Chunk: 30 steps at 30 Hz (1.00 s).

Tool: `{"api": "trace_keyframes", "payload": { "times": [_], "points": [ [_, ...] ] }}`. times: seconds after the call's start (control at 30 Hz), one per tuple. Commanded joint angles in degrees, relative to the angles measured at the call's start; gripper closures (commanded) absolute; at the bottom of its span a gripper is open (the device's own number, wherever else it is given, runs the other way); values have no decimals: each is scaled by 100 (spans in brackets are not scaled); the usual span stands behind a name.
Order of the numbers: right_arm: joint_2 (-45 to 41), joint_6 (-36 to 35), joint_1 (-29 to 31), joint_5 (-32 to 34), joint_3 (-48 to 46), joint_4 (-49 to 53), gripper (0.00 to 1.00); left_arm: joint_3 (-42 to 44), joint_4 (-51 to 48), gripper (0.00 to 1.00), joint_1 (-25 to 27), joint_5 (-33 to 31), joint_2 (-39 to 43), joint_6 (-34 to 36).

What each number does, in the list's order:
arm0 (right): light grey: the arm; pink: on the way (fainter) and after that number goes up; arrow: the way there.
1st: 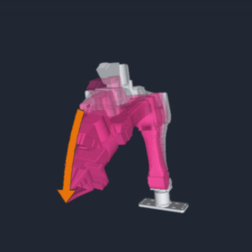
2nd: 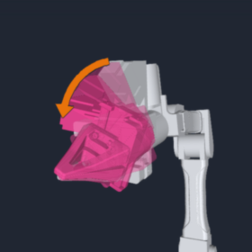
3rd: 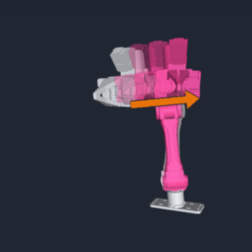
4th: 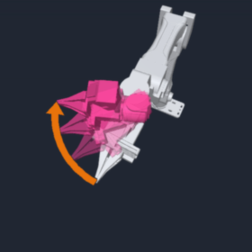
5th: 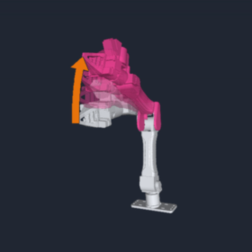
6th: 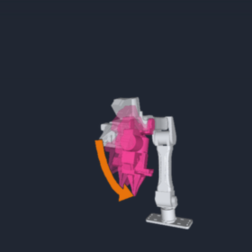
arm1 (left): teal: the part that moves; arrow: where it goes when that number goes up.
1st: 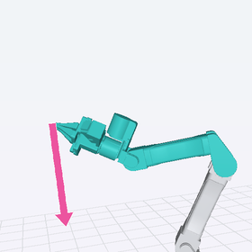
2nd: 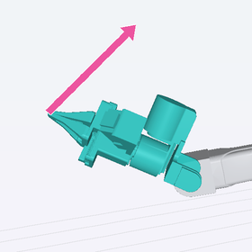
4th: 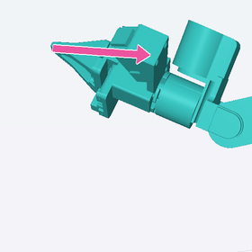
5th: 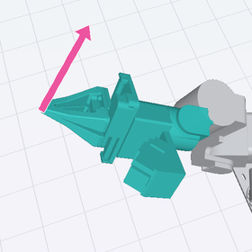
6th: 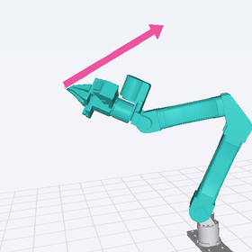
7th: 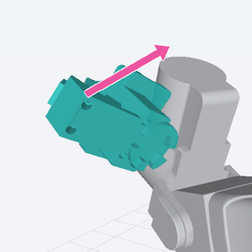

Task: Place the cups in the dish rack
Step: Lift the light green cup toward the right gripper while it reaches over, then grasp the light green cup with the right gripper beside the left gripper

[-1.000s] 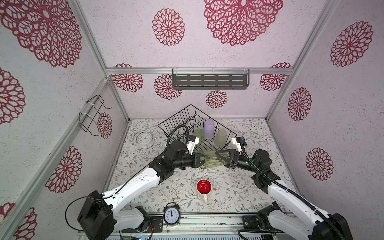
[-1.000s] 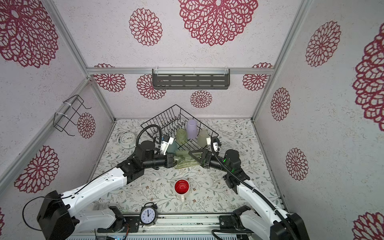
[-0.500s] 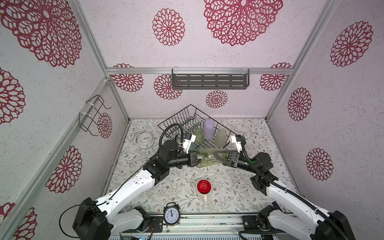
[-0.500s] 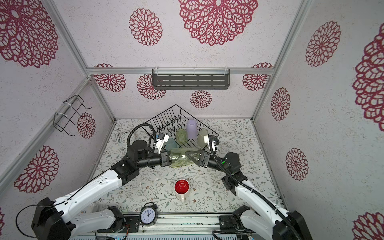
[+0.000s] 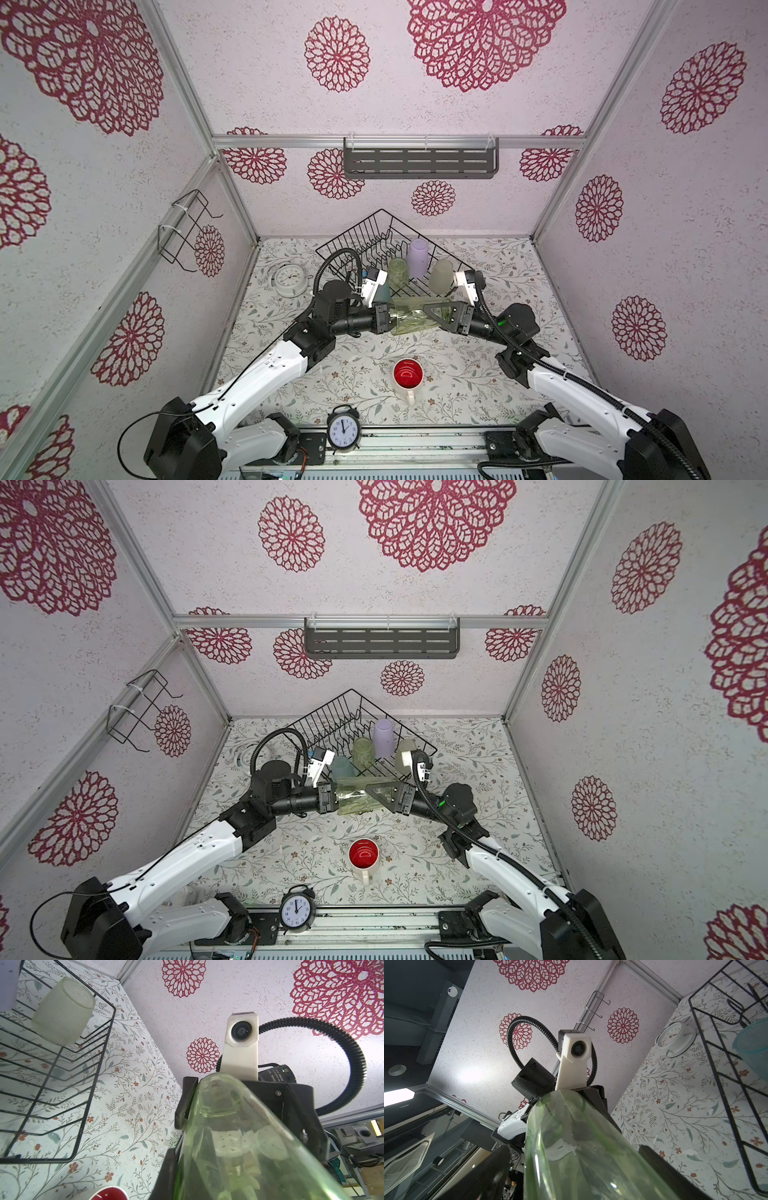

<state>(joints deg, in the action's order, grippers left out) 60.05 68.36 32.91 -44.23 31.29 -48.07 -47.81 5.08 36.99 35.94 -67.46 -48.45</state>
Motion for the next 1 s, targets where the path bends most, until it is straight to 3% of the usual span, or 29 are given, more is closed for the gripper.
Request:
{"api": "trace_keyframes", "payload": {
  "times": [0.0, 0.33, 0.67, 0.77, 0.97],
  "points": [
    [101, -354, 501, -646, 385, -267, 1, 26, 107, 95, 204, 289, -188, -51],
    [332, -359, 655, -817, 522, -114, 4, -74, 19, 95, 169, 384, -335, -23],
    [357, -446, 656, -720, 547, 327, 16, -124, -34, 93, 168, 495, -383, -33],
    [327, -412, 653, -637, 527, 342, 17, -106, -63, 90, 162, 469, -347, -34],
    [257, -459, 647, -385, 593, 518, 18, -88, -191, 69, 133, 379, -285, 26]
  ]
}}
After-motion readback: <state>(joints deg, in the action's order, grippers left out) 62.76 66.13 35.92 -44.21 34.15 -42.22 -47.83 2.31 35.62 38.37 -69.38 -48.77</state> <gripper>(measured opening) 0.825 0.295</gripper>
